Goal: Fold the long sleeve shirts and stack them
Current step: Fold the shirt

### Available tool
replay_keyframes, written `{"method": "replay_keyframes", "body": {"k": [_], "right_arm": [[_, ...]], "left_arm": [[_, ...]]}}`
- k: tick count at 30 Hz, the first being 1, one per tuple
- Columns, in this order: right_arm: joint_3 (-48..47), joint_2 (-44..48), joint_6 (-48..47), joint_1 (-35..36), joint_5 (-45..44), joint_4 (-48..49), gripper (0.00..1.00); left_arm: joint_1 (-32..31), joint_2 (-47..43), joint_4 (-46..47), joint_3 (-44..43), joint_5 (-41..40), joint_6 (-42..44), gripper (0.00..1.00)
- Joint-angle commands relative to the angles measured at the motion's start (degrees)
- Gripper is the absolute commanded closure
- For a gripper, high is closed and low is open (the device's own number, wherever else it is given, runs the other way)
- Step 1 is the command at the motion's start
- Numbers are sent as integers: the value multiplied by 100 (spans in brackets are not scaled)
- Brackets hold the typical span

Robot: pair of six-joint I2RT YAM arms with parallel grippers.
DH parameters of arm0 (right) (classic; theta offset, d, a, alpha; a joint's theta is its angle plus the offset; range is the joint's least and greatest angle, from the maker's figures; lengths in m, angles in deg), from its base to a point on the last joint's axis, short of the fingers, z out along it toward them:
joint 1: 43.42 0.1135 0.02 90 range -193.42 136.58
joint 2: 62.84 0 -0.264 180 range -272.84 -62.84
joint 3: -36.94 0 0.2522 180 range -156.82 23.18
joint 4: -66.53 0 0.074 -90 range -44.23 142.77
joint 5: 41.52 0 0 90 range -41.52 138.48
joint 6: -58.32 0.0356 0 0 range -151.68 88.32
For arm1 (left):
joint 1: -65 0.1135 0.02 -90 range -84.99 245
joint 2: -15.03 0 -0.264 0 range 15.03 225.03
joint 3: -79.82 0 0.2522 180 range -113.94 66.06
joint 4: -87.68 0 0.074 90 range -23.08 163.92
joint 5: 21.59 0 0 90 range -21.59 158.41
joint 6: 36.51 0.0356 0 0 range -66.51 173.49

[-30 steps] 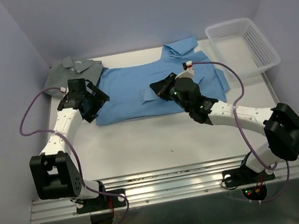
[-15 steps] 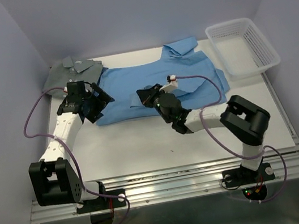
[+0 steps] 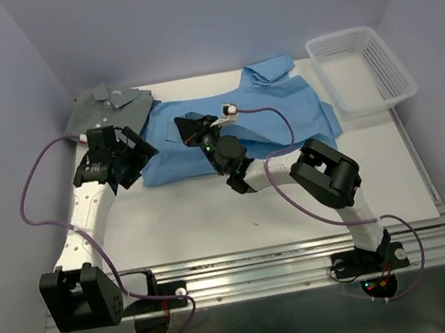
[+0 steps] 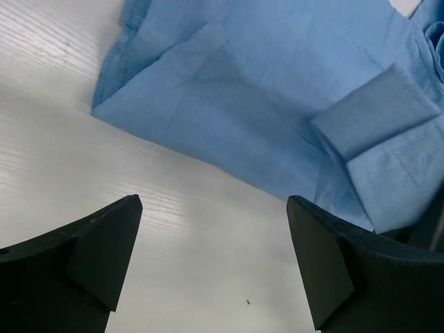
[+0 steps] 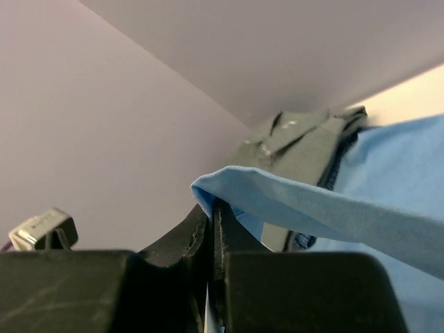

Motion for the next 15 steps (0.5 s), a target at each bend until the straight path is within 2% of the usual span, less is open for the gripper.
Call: {"method": "replay_keyframes", "body": {"k": [1,10,13,15], "right_arm": [[-374,-206,-400,60,-383,877,92],[-426,-688,-286,112,-129,693,90],[-436,-864,-128,112,90,448,86],[-479,-891,-119,235,406,133,76]], "left_arm": [[144,-210,-240,-72,-208,231,1],[241,-236,-240,68,-243,301,1],[250,-201,-214,112,-208,301,1],[276,-210,-205,156,-217,301,1]]}}
